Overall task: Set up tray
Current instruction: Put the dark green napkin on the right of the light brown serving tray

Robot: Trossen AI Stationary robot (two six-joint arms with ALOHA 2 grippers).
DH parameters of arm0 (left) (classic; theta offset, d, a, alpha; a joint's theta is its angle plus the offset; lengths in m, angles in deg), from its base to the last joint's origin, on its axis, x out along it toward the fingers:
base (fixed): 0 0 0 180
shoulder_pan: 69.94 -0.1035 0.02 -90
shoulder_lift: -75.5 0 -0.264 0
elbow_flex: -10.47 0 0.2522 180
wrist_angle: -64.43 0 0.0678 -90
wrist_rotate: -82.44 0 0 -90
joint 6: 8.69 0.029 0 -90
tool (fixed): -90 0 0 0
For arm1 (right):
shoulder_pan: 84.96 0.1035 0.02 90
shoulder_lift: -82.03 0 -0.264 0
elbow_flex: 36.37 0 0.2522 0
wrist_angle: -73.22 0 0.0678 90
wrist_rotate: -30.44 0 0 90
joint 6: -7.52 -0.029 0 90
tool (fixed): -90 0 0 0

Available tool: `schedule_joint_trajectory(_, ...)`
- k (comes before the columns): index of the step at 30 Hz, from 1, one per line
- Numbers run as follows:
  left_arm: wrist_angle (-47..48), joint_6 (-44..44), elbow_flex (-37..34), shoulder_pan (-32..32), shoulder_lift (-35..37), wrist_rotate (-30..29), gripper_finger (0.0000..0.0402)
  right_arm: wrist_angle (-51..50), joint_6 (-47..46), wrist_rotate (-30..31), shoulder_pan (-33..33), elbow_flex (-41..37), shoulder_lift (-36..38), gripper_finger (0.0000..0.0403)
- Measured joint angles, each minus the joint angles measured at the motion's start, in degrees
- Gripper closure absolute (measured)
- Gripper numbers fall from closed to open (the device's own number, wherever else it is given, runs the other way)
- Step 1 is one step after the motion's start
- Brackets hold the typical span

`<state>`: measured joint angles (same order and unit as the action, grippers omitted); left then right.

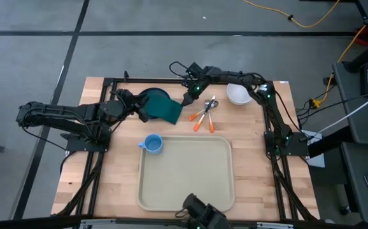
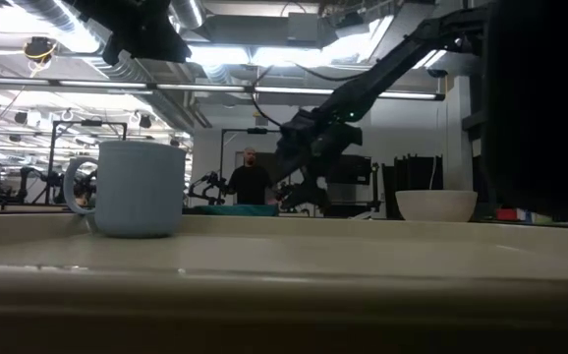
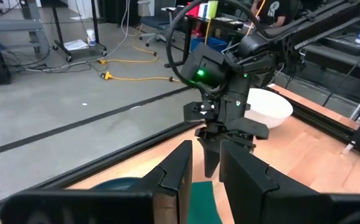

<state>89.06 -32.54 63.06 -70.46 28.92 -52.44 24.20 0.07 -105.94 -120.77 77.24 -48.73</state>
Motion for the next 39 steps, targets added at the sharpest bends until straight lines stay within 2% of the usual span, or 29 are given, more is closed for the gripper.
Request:
schedule_joint_trajectory(21, -0.8, -0.5, 0.0, 0.0, 0.0, 0.0, 0.0325, 1.3, -10.6, 4.8, 0.0, 0.0, -0.1, 0.0116)
schedule_joint_trajectory(31, -0.8, 0.4, 0.0, 0.0, 0.0, 0.0, 0.0325, 5.3, 1.7, 5.2, 0.5, 0.0, -0.1, 0.0116)
schedule_joint_trajectory(35, -0.8, 0.5, 0.0, 0.0, 0.0, 1.3, 0.0325, 5.8, 9.6, 8.2, 1.1, 0.0, 0.0, 0.0116)
schedule_joint_trajectory(39, -0.8, 0.5, 0.0, 0.0, 0.0, 1.5, 0.0325, 5.8, 10.7, 10.5, 1.6, 0.0, 0.2, 0.0116)
